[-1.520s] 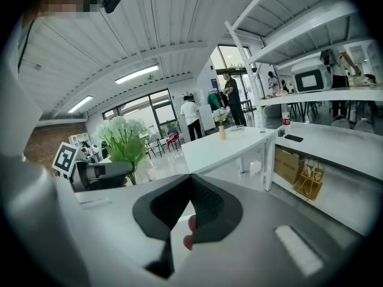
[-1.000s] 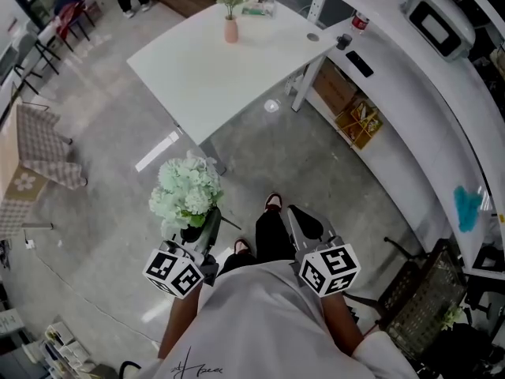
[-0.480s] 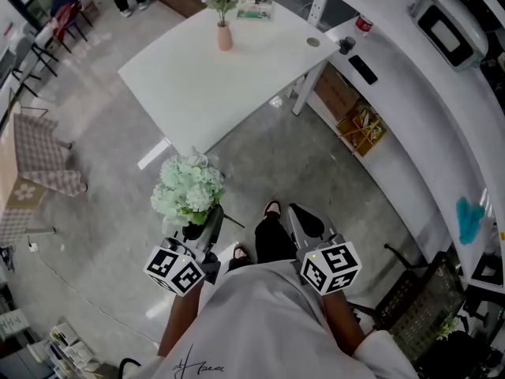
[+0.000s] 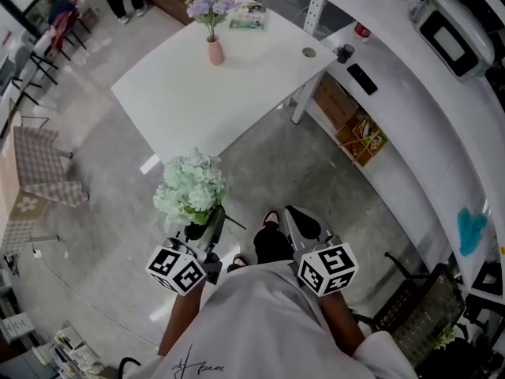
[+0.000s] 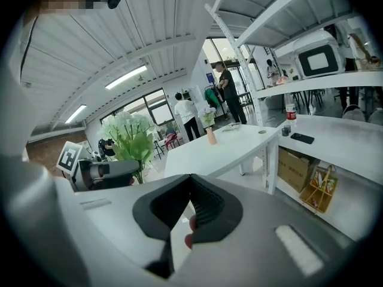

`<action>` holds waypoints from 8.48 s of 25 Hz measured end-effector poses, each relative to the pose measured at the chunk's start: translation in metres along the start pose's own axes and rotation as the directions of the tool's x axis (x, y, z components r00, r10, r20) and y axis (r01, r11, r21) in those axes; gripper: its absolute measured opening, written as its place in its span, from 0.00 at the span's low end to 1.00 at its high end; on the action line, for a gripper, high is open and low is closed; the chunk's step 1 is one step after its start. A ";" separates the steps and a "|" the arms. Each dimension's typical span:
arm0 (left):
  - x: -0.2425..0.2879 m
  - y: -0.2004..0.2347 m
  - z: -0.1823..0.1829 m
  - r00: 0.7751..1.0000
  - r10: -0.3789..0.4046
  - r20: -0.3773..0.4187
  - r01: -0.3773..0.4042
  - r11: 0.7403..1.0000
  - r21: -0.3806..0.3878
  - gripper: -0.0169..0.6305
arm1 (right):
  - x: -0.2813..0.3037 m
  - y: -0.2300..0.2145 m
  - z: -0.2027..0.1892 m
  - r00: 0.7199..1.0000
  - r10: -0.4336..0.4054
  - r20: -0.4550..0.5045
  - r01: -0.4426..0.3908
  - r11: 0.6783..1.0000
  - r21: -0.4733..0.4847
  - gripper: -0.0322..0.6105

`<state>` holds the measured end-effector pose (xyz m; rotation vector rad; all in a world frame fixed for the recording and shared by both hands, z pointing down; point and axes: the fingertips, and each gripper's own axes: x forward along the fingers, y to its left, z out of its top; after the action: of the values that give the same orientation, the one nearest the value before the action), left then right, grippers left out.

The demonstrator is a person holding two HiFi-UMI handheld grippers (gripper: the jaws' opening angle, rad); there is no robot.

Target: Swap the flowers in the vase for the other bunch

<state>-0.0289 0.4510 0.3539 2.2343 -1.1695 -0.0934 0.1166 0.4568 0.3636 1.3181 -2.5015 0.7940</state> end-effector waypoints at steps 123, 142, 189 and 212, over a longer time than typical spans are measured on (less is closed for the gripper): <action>0.310 0.244 0.192 0.779 0.598 0.190 -0.543 0.794 -0.273 0.14 | 0.486 -0.164 0.283 0.782 0.576 -0.238 -0.611 0.783 -0.113 0.08; 0.292 0.261 0.186 0.802 0.578 0.150 -0.529 0.805 -0.270 0.14 | 0.518 -0.152 0.278 0.826 0.530 -0.193 -0.554 0.827 -0.099 0.11; 0.264 0.290 0.179 0.792 0.600 0.116 -0.544 0.778 -0.315 0.14 | 0.572 -0.140 0.278 0.861 0.478 -0.176 -0.504 0.849 -0.160 0.23; 0.263 0.294 0.182 0.788 0.605 0.110 -0.548 0.772 -0.321 0.14 | 0.574 -0.133 0.278 0.880 0.443 -0.173 -0.472 0.858 -0.204 0.20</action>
<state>-0.1415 0.0374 0.4209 1.5621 -1.7990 -0.2251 -0.0900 -0.1592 0.4173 0.5765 -2.7391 0.5994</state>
